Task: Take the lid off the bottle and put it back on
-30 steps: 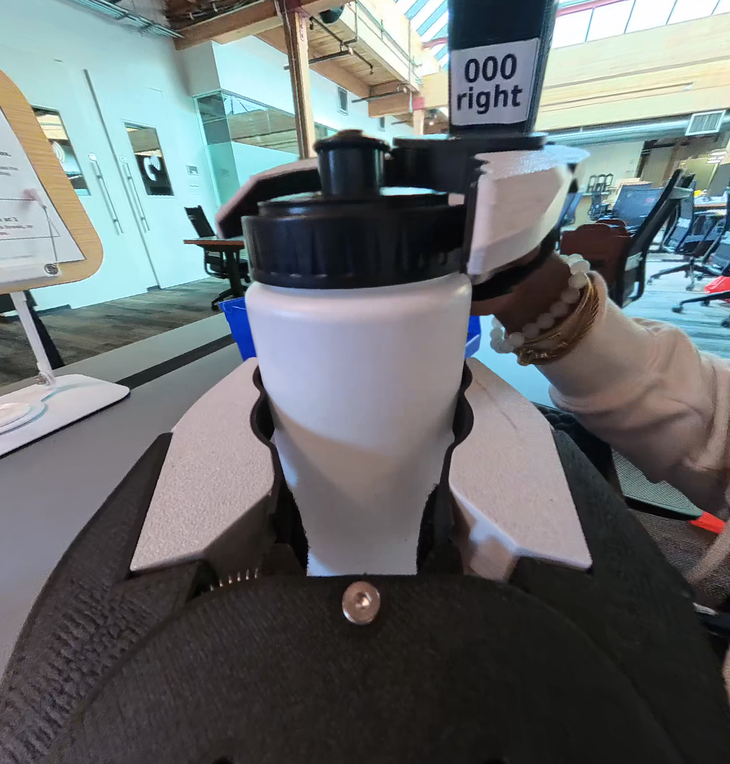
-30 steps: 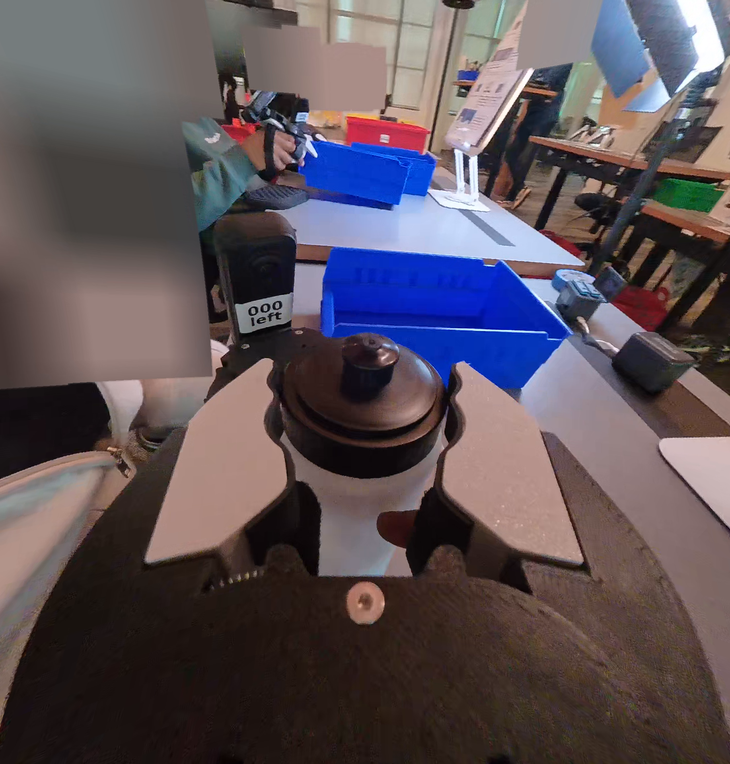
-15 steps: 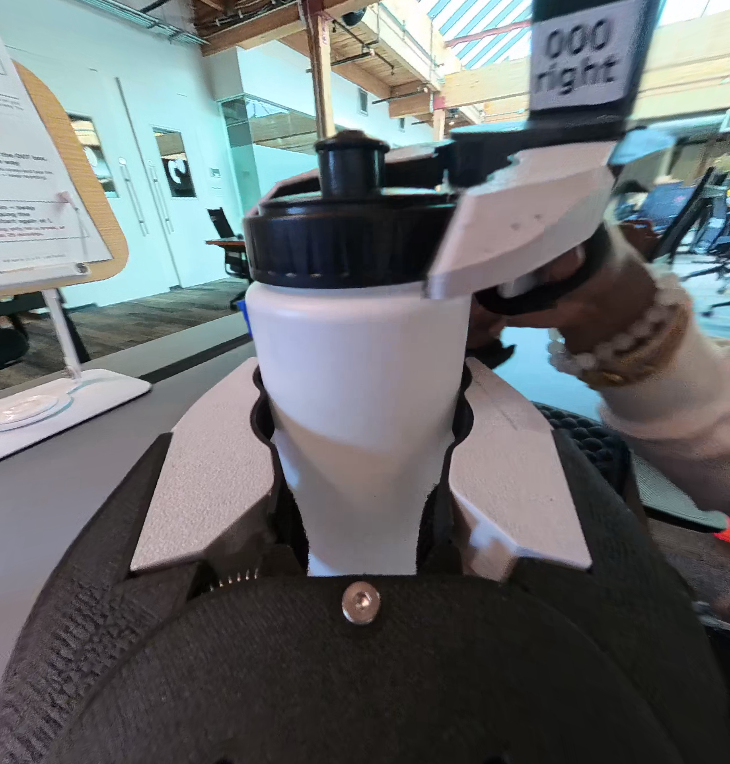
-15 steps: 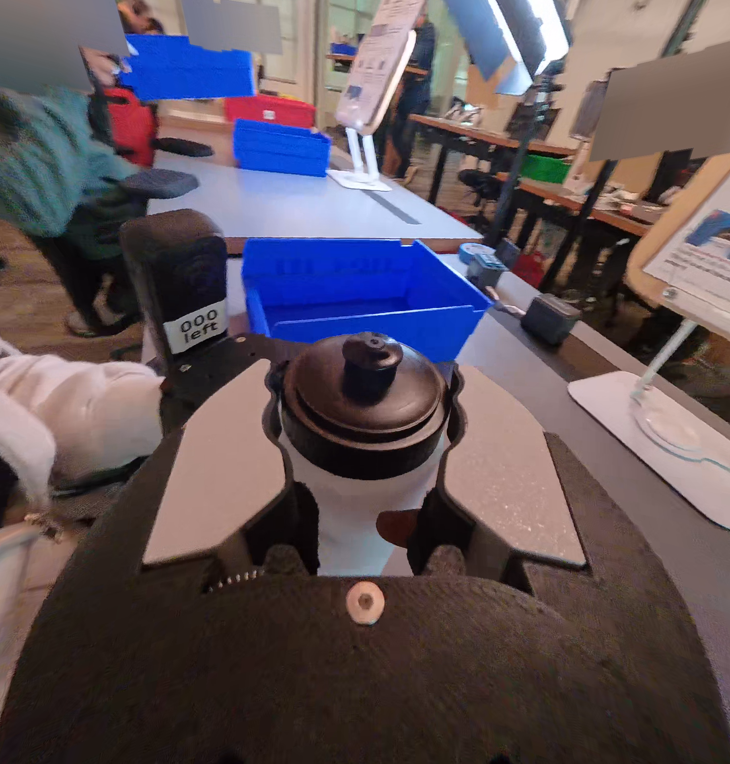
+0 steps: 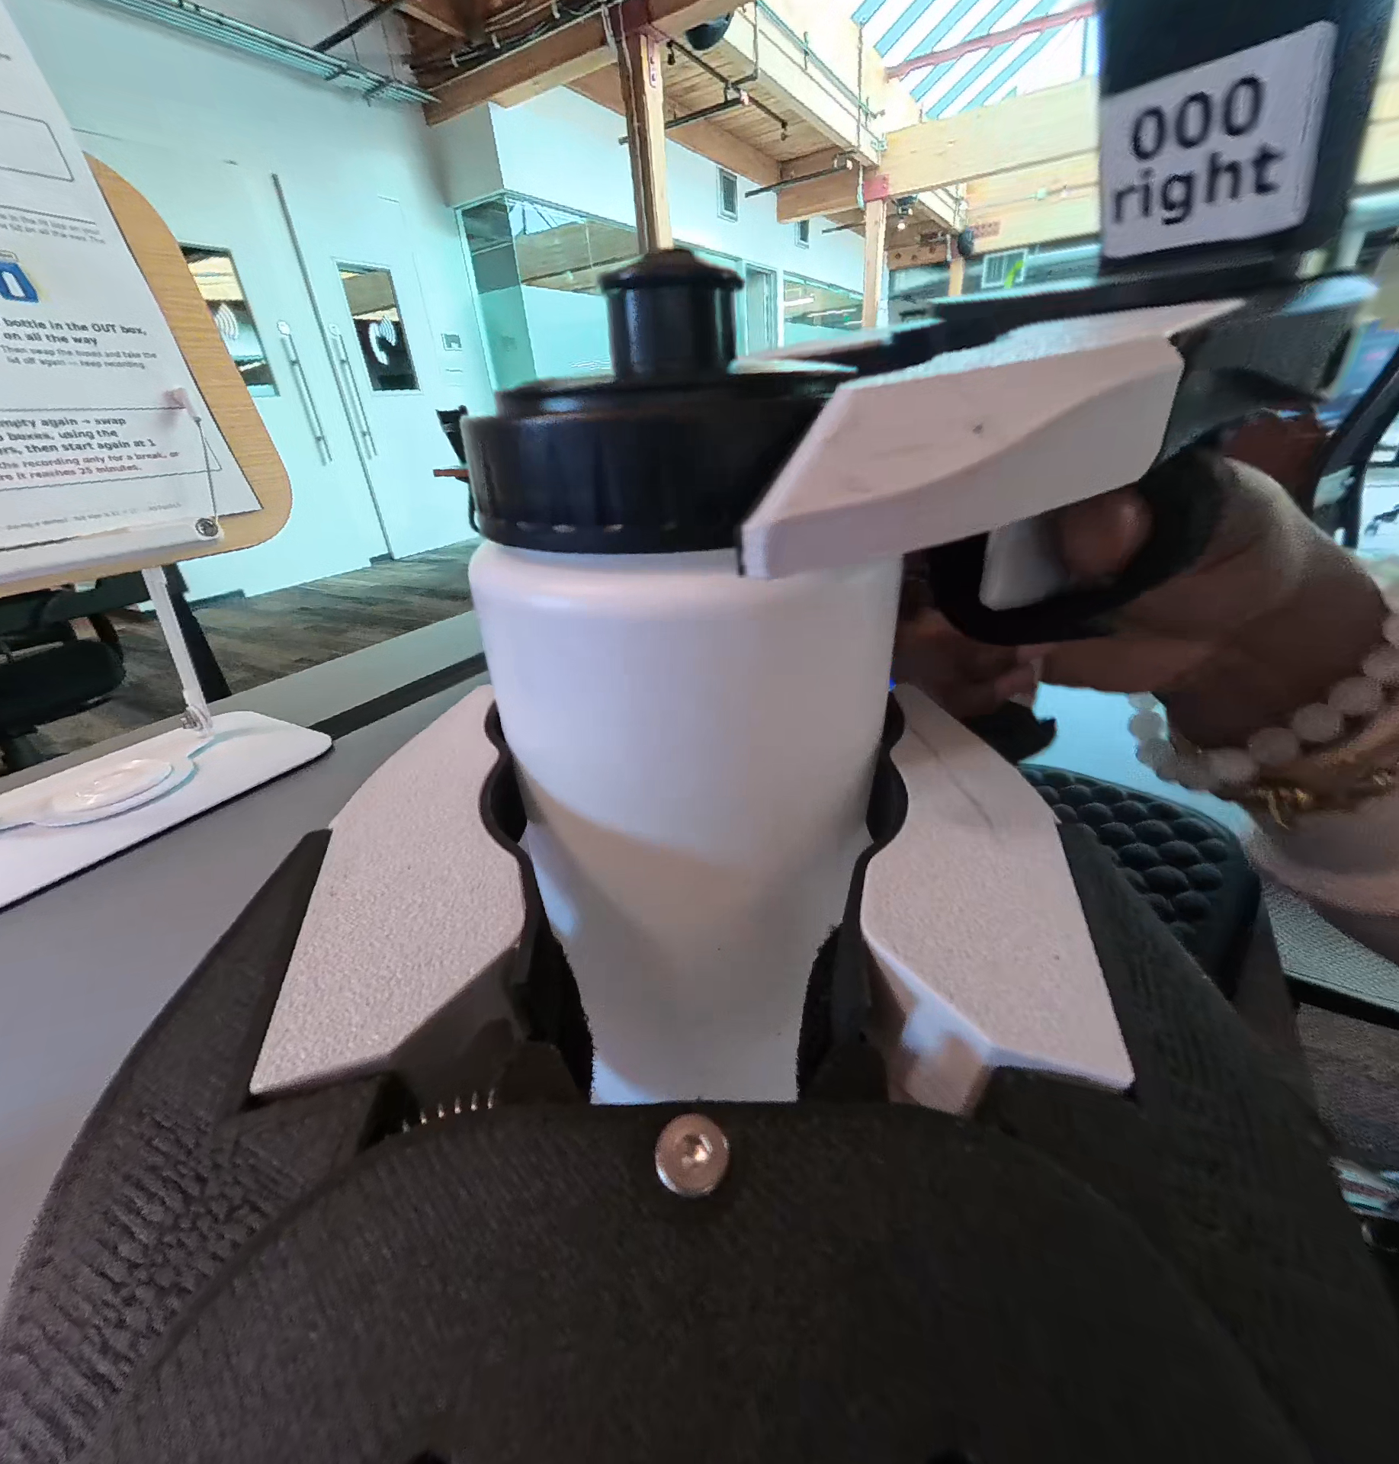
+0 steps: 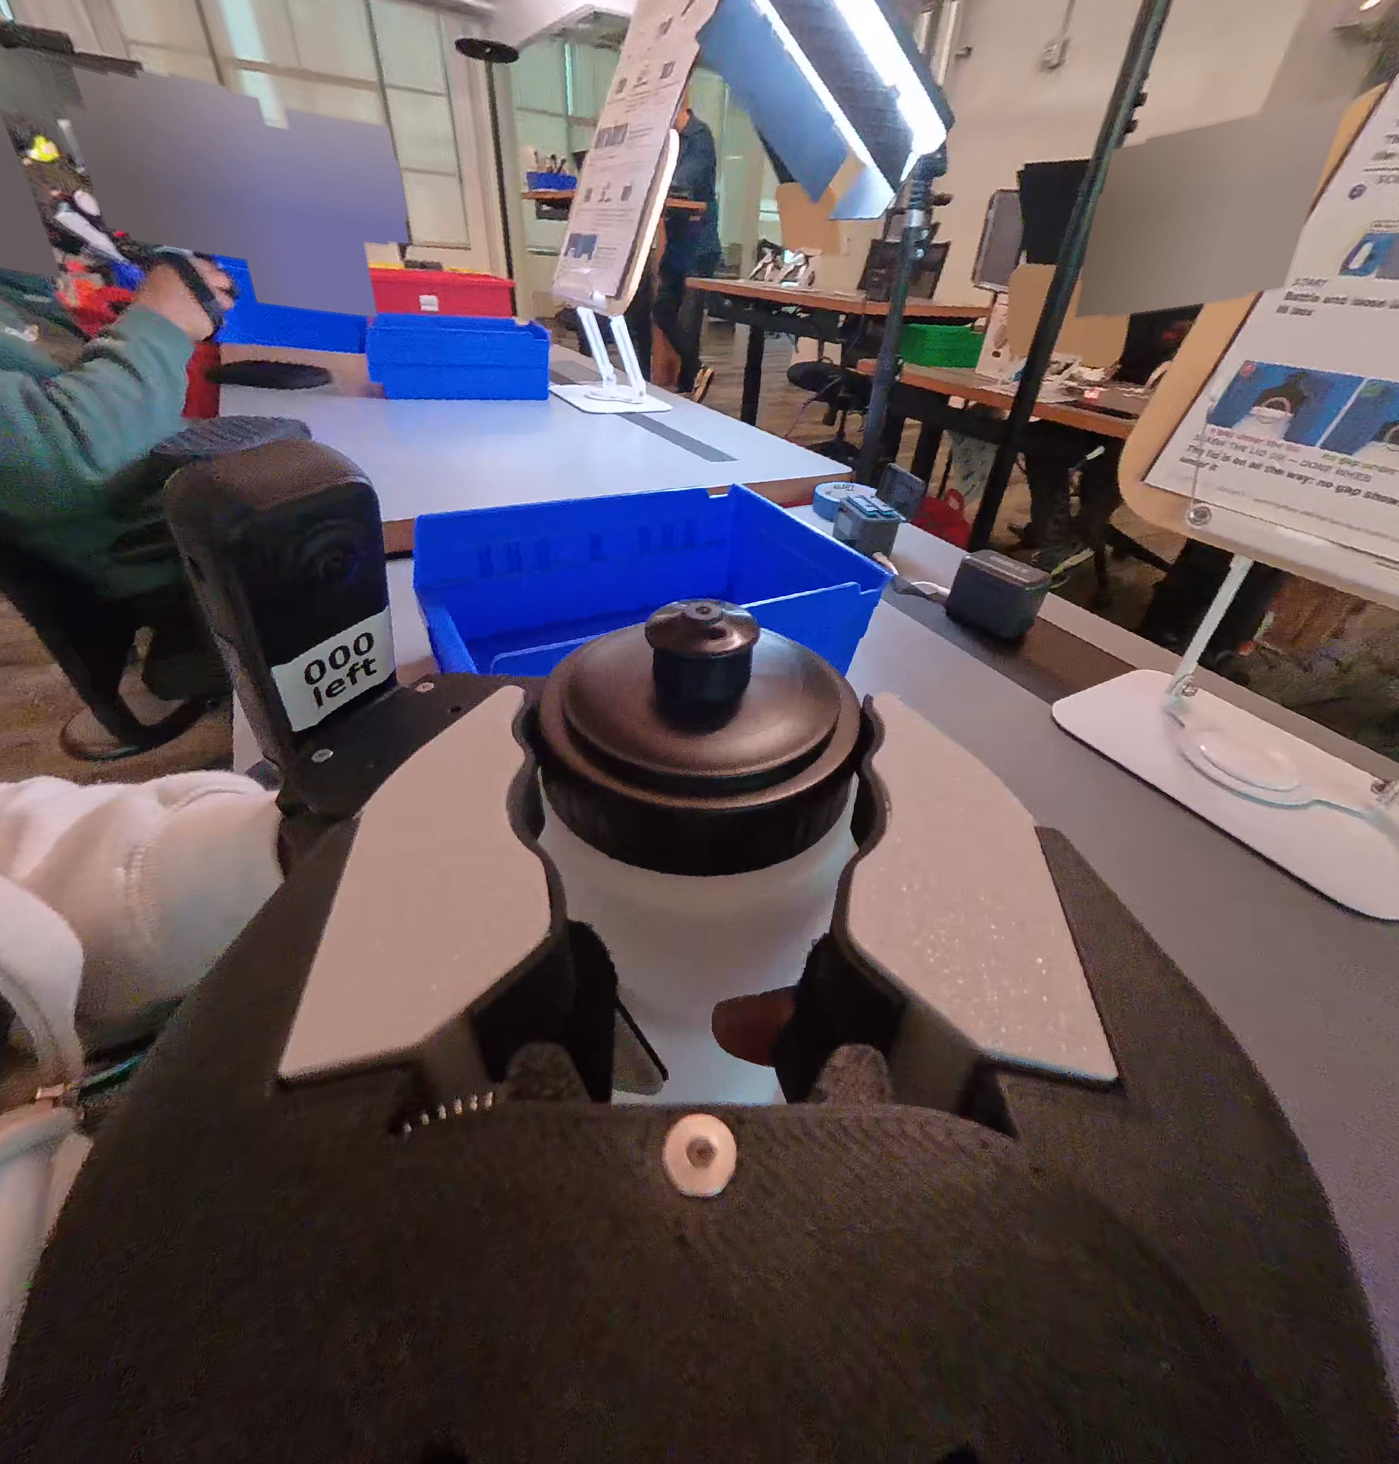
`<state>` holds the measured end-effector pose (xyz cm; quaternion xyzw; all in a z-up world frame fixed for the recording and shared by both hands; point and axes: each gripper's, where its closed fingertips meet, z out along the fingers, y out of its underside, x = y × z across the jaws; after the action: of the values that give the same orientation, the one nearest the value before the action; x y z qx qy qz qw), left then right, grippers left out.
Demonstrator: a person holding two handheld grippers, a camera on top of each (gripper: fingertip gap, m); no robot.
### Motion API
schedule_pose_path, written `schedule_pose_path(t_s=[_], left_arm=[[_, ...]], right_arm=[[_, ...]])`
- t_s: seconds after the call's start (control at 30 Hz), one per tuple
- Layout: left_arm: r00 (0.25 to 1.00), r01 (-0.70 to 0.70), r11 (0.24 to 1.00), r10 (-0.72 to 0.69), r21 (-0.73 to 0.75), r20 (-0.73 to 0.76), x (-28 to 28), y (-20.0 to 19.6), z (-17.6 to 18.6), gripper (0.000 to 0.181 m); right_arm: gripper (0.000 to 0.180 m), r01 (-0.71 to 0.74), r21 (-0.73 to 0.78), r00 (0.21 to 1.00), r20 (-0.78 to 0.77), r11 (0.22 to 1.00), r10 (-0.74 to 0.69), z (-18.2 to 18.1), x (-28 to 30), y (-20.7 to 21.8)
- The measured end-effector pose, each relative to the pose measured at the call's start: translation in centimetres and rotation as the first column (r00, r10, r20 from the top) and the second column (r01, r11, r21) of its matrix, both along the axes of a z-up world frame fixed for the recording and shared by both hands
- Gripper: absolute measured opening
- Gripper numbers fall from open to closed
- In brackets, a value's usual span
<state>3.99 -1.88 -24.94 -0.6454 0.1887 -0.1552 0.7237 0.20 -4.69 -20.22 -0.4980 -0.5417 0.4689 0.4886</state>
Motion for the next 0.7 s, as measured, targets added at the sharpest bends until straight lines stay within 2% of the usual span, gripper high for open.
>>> schedule_pose_path(t_s=[0.07,0.13,0.2,0.33,0.43,0.5,0.53,0.63,0.7], left_arm=[[1.000,0.019,1.000,-0.019,0.007,-0.017,0.3,-0.1,0.0,0.087],[1.000,0.015,1.000,-0.015,0.003,-0.013,0.2,0.0,0.0,0.087],[1.000,-0.003,1.000,0.003,-0.001,-0.009,-0.1,0.1,0.0,0.086],[1.000,-0.006,1.000,0.006,0.000,0.005,-0.4,-0.1,0.0,0.087],[1.000,-0.016,1.000,0.016,0.013,0.009,-0.5,-0.1,0.1,0.087],[0.996,-0.034,0.999,0.034,0.003,0.081,-1.6,0.1,0.3,0.087],[0.988,-0.043,0.999,0.041,0.013,0.146,-2.4,0.1,0.8,0.087],[0.933,-0.051,0.993,0.009,0.108,0.361,-4.4,-0.7,3.4,0.087],[0.903,-0.052,0.984,-0.027,0.172,0.430,-5.1,-1.4,4.6,0.086]], right_arm=[[0.078,-0.115,0.013,0.993,0.021,0.993,0.115,0.1,0.1,-0.3],[0.077,-0.166,-0.006,0.986,0.025,0.986,0.166,0.2,0.1,-0.3],[0.077,-0.142,-0.014,0.990,0.011,0.990,0.142,0.2,-0.2,-0.2],[0.076,-0.002,-0.014,0.999,-0.041,1.000,0.001,0.3,-0.3,-0.2],[0.076,-0.030,0.032,0.996,-0.088,0.999,0.033,0.3,0.0,-0.4],[0.105,-0.039,0.026,0.988,-0.151,0.999,0.042,0.3,0.6,0.0],[0.113,-0.038,0.012,0.983,-0.181,0.999,0.040,0.2,1.0,0.3],[0.126,-0.047,-0.030,0.972,-0.231,0.998,0.039,-0.7,1.7,0.5],[0.137,-0.064,0.024,0.984,-0.163,0.998,0.067,-2.8,1.4,-0.1]])
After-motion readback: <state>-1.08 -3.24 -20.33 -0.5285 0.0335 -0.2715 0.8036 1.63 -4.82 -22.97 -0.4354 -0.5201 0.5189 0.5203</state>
